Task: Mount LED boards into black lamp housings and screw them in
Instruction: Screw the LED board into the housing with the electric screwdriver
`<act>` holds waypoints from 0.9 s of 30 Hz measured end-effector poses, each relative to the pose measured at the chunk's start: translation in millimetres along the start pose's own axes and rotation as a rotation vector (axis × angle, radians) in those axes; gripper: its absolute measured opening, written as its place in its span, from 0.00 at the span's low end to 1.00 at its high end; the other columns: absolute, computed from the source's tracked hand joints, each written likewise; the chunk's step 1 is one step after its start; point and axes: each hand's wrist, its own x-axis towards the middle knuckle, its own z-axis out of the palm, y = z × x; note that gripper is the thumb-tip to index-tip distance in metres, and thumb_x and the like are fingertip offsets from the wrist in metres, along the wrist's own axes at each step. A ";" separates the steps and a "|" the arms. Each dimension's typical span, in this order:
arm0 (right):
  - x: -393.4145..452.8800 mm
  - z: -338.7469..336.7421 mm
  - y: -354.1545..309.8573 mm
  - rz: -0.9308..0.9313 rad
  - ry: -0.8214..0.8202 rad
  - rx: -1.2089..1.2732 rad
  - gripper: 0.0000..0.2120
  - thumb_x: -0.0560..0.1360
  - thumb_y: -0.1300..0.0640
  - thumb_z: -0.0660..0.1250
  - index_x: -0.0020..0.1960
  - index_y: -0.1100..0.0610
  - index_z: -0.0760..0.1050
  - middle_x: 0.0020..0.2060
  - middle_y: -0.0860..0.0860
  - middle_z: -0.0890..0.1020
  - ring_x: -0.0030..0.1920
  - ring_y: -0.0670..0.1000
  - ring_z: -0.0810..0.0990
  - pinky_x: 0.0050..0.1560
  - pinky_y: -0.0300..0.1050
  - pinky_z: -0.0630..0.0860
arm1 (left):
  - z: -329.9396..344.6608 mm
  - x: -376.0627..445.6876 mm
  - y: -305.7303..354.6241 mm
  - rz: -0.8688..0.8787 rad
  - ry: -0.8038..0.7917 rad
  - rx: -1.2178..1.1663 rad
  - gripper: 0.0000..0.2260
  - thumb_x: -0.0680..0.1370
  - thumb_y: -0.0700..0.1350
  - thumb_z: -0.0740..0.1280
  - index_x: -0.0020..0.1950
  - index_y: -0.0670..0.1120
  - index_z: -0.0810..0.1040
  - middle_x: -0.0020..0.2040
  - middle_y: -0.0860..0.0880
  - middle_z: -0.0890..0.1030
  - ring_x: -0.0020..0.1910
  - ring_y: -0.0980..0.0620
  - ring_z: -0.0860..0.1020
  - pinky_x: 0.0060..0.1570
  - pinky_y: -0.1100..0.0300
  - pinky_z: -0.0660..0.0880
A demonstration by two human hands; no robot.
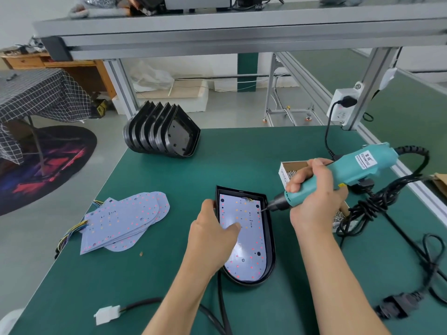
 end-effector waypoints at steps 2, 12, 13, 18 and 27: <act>0.1 -1.4 -0.7 -0.003 0.004 0.005 0.13 0.73 0.57 0.70 0.34 0.42 0.79 0.28 0.53 0.74 0.24 0.53 0.67 0.31 0.44 0.67 | 0.7 -0.4 0.2 0.000 0.008 0.016 0.16 0.76 0.50 0.73 0.60 0.52 0.71 0.50 0.50 0.81 0.46 0.47 0.82 0.41 0.52 0.80; -2.5 -3.4 -1.8 -0.019 0.018 0.025 0.07 0.72 0.56 0.70 0.38 0.46 0.79 0.28 0.54 0.73 0.24 0.54 0.67 0.31 0.44 0.66 | 1.7 -7.9 8.2 0.055 0.050 0.056 0.14 0.78 0.48 0.71 0.59 0.51 0.69 0.43 0.51 0.81 0.41 0.49 0.80 0.38 0.56 0.77; -3.2 -3.3 -2.0 -0.023 0.009 0.027 0.07 0.72 0.56 0.70 0.38 0.46 0.79 0.28 0.54 0.73 0.24 0.54 0.67 0.31 0.44 0.66 | 1.8 -9.0 9.0 0.064 0.058 0.057 0.14 0.78 0.48 0.71 0.58 0.51 0.69 0.42 0.51 0.81 0.40 0.48 0.80 0.38 0.55 0.77; -7.5 -3.9 -0.8 -0.095 -0.053 -0.026 0.05 0.74 0.58 0.69 0.41 0.50 0.75 0.27 0.55 0.72 0.24 0.54 0.66 0.33 0.46 0.68 | 2.5 -12.9 12.3 0.080 0.078 0.055 0.13 0.78 0.47 0.71 0.57 0.51 0.69 0.42 0.50 0.80 0.41 0.47 0.80 0.40 0.52 0.78; -13.5 -0.8 1.4 -0.175 -0.121 -0.107 0.05 0.74 0.57 0.68 0.41 0.50 0.73 0.25 0.53 0.72 0.23 0.54 0.67 0.33 0.46 0.67 | 2.5 -15.0 12.9 0.079 0.095 0.067 0.13 0.78 0.47 0.71 0.55 0.51 0.68 0.39 0.51 0.79 0.37 0.49 0.78 0.32 0.56 0.71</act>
